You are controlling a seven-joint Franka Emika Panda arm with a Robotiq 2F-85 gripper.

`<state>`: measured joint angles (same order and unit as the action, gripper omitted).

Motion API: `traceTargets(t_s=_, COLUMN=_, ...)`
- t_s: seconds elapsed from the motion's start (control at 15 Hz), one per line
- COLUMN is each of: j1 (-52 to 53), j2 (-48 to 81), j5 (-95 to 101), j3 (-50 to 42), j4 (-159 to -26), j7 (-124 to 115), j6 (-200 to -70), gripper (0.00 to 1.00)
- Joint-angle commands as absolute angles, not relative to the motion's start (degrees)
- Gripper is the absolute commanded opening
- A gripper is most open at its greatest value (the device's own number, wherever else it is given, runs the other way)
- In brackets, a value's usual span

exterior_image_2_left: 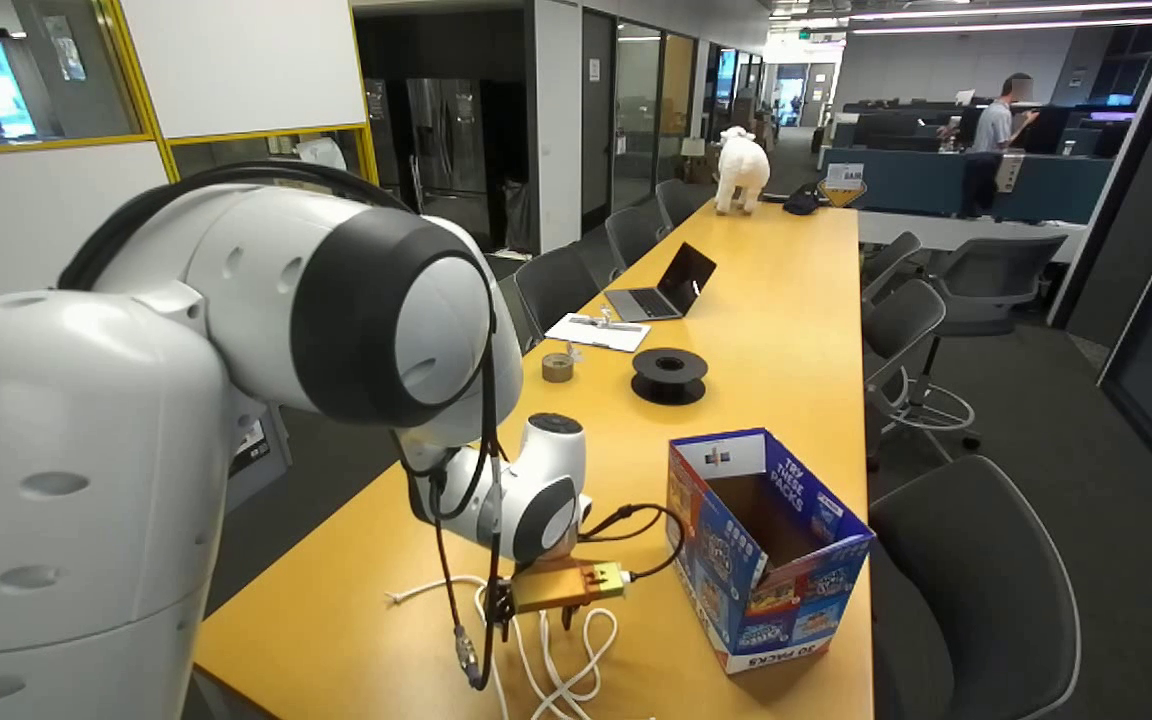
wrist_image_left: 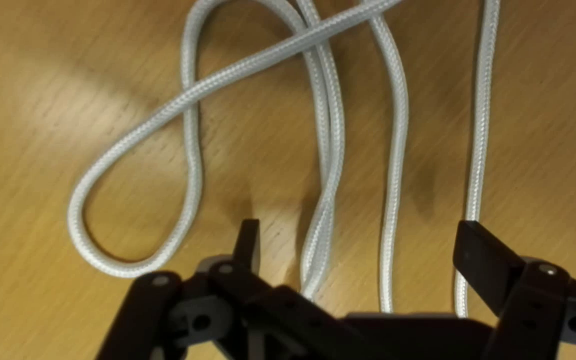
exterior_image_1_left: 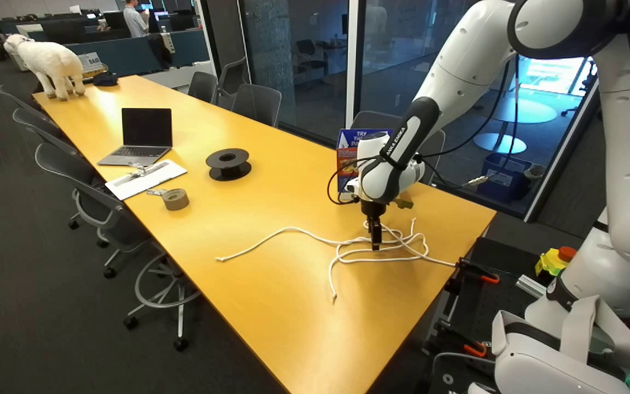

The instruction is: Put the ropes in the carton box

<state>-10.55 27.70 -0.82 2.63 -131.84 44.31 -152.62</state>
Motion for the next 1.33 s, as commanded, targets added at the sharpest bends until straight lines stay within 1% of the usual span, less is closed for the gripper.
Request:
traceTargets(t_s=0.0, j1=-10.8, j2=28.7, j5=0.6, j3=2.5, j4=-131.1, j7=42.3, j6=-153.2, gripper=1.00)
traceTargets(t_s=0.8, j1=-11.7, j2=27.9, j5=2.8, j3=2.9, j4=-134.7, j7=43.2, j6=-160.3, gripper=1.00)
traceTargets(t_s=1.27, j1=-12.5, j2=28.2, j5=3.2, j3=3.7, j4=-135.9, j7=43.4, j6=-161.5, gripper=1.00)
